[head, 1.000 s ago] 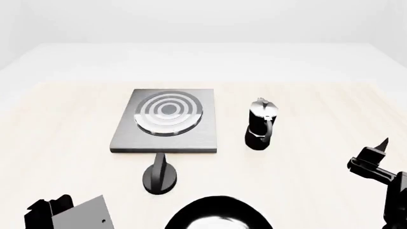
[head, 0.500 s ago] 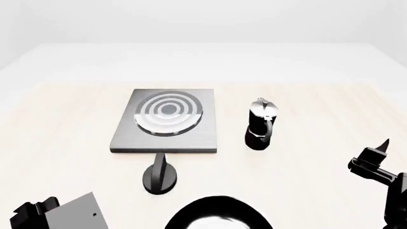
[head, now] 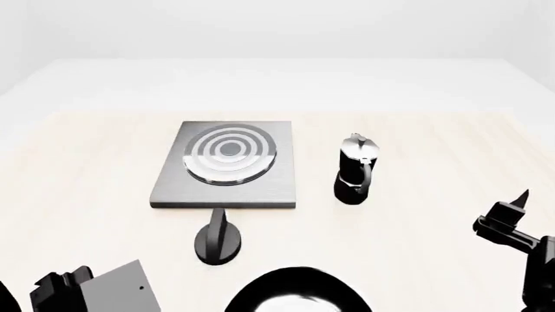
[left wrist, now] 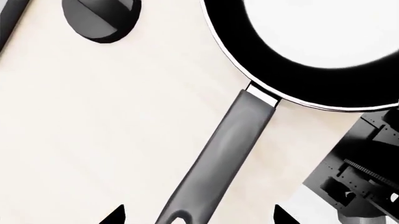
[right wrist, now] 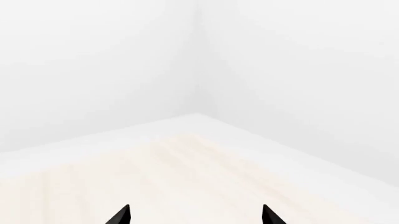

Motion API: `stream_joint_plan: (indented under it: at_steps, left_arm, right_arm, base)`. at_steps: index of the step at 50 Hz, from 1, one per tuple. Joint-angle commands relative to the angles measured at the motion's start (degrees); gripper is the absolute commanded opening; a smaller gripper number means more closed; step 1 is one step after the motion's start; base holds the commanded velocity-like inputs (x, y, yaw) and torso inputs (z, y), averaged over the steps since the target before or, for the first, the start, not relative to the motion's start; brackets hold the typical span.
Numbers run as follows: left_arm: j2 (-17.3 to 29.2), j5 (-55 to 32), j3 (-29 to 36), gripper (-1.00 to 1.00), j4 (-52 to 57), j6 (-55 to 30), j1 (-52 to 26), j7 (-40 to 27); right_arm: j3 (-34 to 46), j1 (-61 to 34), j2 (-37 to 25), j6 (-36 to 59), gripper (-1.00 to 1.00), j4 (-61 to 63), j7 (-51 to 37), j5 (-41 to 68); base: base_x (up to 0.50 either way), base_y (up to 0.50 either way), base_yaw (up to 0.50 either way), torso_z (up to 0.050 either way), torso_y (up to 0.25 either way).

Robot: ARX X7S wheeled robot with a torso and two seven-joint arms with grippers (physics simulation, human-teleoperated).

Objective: Turn on the stove and put the frying pan on it.

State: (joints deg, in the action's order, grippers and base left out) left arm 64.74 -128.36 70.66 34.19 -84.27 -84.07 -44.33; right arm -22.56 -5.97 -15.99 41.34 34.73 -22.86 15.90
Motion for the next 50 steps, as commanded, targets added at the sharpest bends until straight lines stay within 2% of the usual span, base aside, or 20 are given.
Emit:
stream_joint_plan:
  at_steps: [1,8,23,33,50]
  left_arm:
    - [-2.1,5.3,-0.9,1.0,-2.3,-1.0,2.0,3.6]
    - [-3.3,10.0,-1.8,1.0,-3.8,-1.5,4.3,7.5]
    - [-7.1,23.8,-3.4,1.0,-4.7,-1.6,11.4,22.1]
    - [-7.7,26.5,-2.1,1.0,-5.2,-1.1,12.3,24.1]
    - [-9.9,36.6,0.8,1.0,-9.3,0.3,15.2,32.4]
  right_arm:
    - [0.3,0.3,0.0,-0.8,1.0,-0.5,-0.1,-0.1]
    - [0.1,0.2,-0.2,-0.6,1.0,-0.1,-0.4,0.0]
    - [-0.3,0.2,-0.5,-0.7,1.0,0.5,-0.8,0.4]
    - [0.1,0.8,-0.3,-1.7,1.0,-0.2,-0.9,0.2]
    - [0.3,1.3,-0.3,-2.5,1.0,-0.4,-1.0,0.3]
  base:
    - [0.0,0.0,0.0,0.0,0.0]
    - [0.0,0.0,0.0,0.0,0.0]
    - [0.0,0.0,0.0,0.0,0.0]
    - [0.0,0.0,0.0,0.0,0.0]
    - [0.0,0.0,0.0,0.0,0.0]
